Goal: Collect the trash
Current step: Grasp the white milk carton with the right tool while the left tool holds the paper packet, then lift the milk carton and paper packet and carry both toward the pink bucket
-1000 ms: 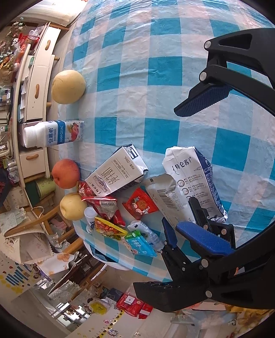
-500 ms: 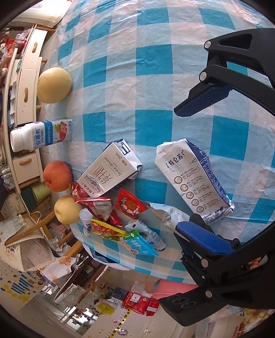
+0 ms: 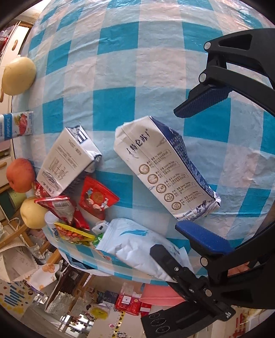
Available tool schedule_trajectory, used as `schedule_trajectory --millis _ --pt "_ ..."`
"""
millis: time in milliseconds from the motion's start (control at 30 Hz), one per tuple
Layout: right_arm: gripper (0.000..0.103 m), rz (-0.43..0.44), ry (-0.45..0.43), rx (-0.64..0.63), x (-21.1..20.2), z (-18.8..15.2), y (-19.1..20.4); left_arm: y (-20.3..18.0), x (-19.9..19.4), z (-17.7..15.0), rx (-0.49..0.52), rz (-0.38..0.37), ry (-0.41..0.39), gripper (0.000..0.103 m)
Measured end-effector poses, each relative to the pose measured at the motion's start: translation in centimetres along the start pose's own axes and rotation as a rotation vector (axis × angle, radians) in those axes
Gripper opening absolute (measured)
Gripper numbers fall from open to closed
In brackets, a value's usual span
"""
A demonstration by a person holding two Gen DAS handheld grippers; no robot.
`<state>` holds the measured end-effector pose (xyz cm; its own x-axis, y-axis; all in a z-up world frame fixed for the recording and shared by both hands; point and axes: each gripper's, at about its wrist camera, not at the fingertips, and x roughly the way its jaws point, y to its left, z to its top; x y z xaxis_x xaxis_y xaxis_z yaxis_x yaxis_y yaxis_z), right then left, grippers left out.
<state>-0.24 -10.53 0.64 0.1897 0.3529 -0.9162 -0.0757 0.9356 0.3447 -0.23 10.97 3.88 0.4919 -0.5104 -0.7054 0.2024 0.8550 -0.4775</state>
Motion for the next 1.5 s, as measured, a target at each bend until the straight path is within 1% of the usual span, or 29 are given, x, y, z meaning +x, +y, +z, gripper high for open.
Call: schedule_trajectory --millis 67,100,133,167,200,267,400,433,533,600,633,667,733,800,867,1000,1067,1300,1367,1500 --pt "0.097 -0.012 -0.001 -0.005 0.8 -0.2 1.0 -0.1 0.0 -0.1 0.003 0.004 0.002 0.052" --pt "0.097 -0.024 -0.019 -0.009 1.0 -0.2 1.5 -0.1 0.1 0.0 0.004 0.006 0.003 0.050" --pt "0.096 -0.026 -0.044 -0.003 1.0 -0.1 1.7 0.1 -0.1 0.0 -0.007 0.019 -0.008 0.050" --pt "0.096 -0.027 -0.061 0.006 1.0 0.0 1.8 0.5 -0.3 0.1 -0.025 0.014 -0.014 0.050" --pt "0.096 -0.043 -0.076 0.010 1.0 0.3 1.8 1.1 -0.3 0.3 -0.047 0.001 -0.015 0.051" --pt "0.096 -0.104 -0.106 -0.012 1.1 0.7 2.1 1.3 -0.5 0.3 -0.052 0.012 -0.020 0.051" --pt "0.096 -0.196 -0.103 -0.066 2.9 0.8 2.4 1.2 -0.6 0.4 -0.051 0.024 -0.024 0.050" --pt "0.096 -0.194 -0.100 -0.074 3.3 0.8 2.4 1.1 -0.7 0.4 -0.055 0.029 -0.028 0.049" --pt "0.095 -0.234 -0.113 -0.128 3.8 0.4 3.2 1.2 -0.9 0.5 -0.064 0.034 -0.034 0.049" --pt "0.087 -0.234 -0.132 -0.164 3.7 -0.1 3.8 1.2 -1.0 0.4 -0.065 0.035 -0.038 0.047" --pt "0.073 -0.234 -0.140 -0.181 3.6 -0.2 4.1 1.2 -1.1 0.4 -0.066 0.032 -0.040 0.044" --pt "0.066 -0.227 -0.142 -0.188 3.4 -0.3 4.2 1.1 -1.2 0.4 -0.066 0.028 -0.043 0.042" --pt "0.062 -0.210 -0.147 -0.184 3.1 -0.2 3.9 1.2 -1.4 0.4 -0.074 0.026 -0.049 0.040" --pt "0.059 -0.191 -0.157 -0.173 2.8 -0.4 3.4 1.4 -1.4 0.4 -0.083 0.018 -0.051 0.039" --pt "0.054 -0.187 -0.178 -0.164 2.1 -0.3 3.1 1.4 -1.4 0.4 -0.086 0.016 -0.053 0.038" --pt "0.053 -0.181 -0.209 -0.156 0.9 -1.0 2.7 1.5 -1.5 0.2 -0.102 -0.004 -0.050 0.037" --pt "0.053 -0.175 -0.231 -0.156 0.2 -1.6 2.6 1.4 -1.7 0.0 -0.103 0.000 -0.054 0.036" --pt "0.053 -0.146 -0.301 -0.173 -1.6 -2.4 4.6 1.7 -3.4 -0.2 -0.118 -0.009 -0.088 0.036" --pt "0.053 -0.136 -0.314 -0.171 -2.1 -2.5 5.0 1.9 -4.0 -0.3 -0.122 -0.006 -0.103 0.032" --pt "0.053 -0.114 -0.348 -0.177 -3.1 -2.8 6.3 2.6 -5.7 -0.7 -0.148 -0.008 -0.136 0.029"
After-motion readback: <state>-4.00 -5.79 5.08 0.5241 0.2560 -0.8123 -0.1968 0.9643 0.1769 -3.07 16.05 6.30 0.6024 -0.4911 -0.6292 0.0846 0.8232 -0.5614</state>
